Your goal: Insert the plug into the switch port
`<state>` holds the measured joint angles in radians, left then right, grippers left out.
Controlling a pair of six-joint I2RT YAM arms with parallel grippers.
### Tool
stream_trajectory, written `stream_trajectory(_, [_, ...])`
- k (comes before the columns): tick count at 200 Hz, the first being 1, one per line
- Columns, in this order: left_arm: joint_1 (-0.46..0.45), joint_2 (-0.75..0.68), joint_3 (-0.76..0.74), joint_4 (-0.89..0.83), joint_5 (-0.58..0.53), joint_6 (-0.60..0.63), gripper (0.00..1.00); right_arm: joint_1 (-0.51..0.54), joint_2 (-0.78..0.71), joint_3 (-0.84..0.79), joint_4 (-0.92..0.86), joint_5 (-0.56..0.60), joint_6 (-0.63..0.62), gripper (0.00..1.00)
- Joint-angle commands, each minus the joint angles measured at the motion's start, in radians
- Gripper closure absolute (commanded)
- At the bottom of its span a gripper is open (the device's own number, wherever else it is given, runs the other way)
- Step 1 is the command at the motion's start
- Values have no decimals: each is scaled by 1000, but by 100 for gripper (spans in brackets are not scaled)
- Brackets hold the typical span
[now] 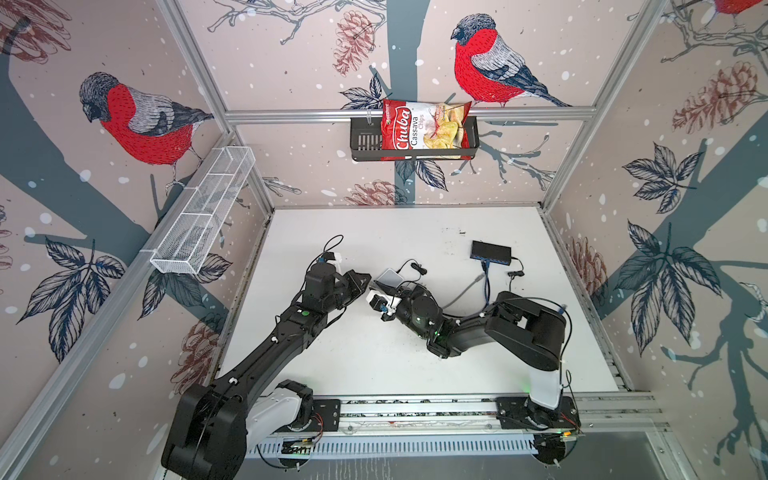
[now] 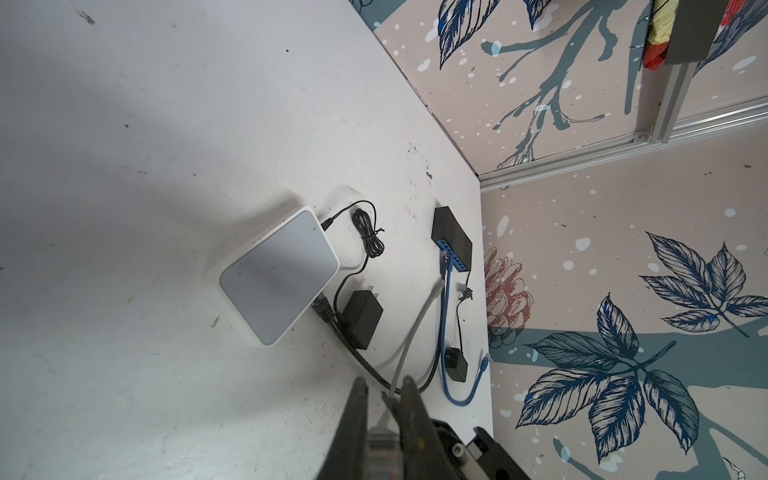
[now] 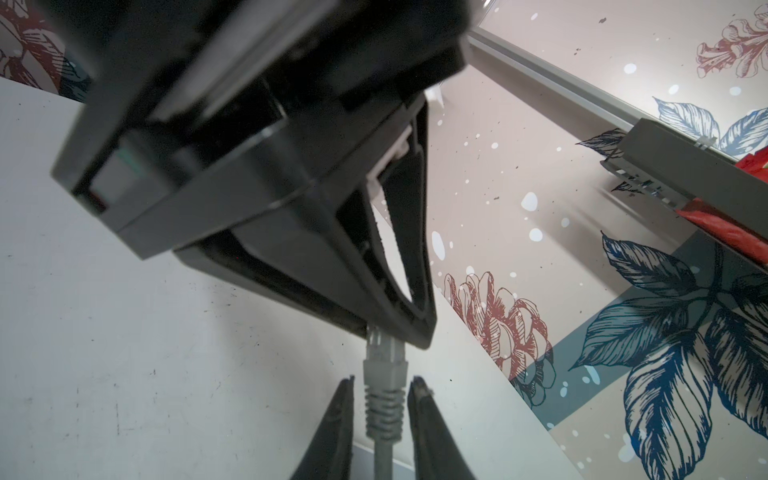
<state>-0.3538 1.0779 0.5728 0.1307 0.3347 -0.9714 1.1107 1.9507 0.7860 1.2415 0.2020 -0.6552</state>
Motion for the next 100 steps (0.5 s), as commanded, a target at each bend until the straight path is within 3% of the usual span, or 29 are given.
stream_trajectory(1, [-2,5,8,30,4,-6,98,3,5,5,54,11,7,74])
stream_trajectory(78, [-2,10,13,31,4,-4,98,2,14,26,36,21,3,83])
stream_trajectory(100, [-2,8,9,36,3,-1,87,-3,5,33,-8,6,13,86])
